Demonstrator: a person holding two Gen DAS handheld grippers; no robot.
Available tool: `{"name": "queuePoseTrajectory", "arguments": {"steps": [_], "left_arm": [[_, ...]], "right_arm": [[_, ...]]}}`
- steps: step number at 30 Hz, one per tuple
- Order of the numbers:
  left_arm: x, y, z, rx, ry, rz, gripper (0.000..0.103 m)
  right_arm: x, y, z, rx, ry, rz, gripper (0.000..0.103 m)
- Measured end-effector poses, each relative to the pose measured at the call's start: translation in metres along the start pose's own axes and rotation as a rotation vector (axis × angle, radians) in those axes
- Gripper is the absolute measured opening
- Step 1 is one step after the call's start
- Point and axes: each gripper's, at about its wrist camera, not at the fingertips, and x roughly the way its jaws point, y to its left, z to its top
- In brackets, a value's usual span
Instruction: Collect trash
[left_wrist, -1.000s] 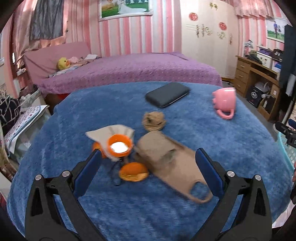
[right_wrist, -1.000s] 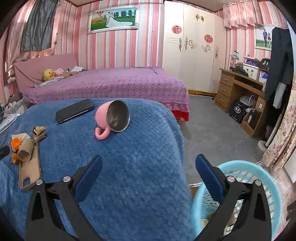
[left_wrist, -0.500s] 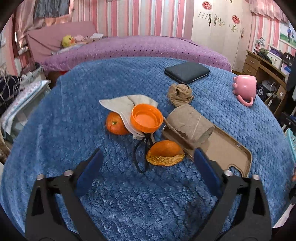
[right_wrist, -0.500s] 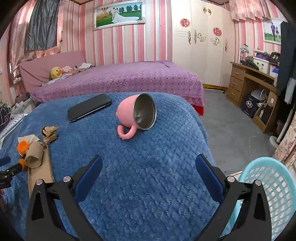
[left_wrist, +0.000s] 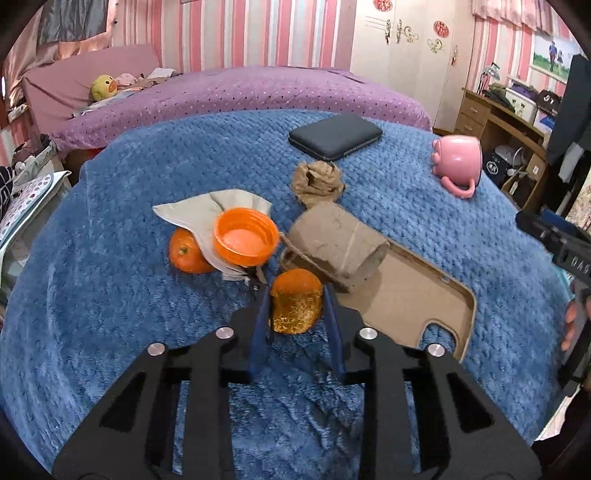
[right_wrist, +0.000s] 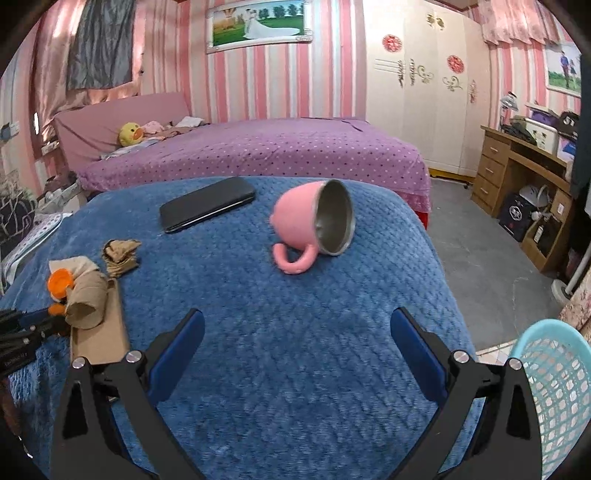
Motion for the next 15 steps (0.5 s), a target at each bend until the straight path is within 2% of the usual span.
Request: {"name": "queuePoseTrajectory", "arguments": {"steps": [5,10,15], "left_arm": [[-0.017,0.018,0.009,-0.033,-0.051,0.045,0.025],[-0.025,0.039,0.015,-0.054,-0.083,0.125,0.025],[-0.039,0.075,0.019,-0.133,-0.109,0.135,0.025]], "right_arm": [[-0.001,0.023,0.003,-0.014,-0.015,0.043,0.098],[0.003,0.064,0.007,-0.066,-0.024,0.106,0.097],[0.012,0.111,0.003,-0.15,0.005,0.178,0.092]]}}
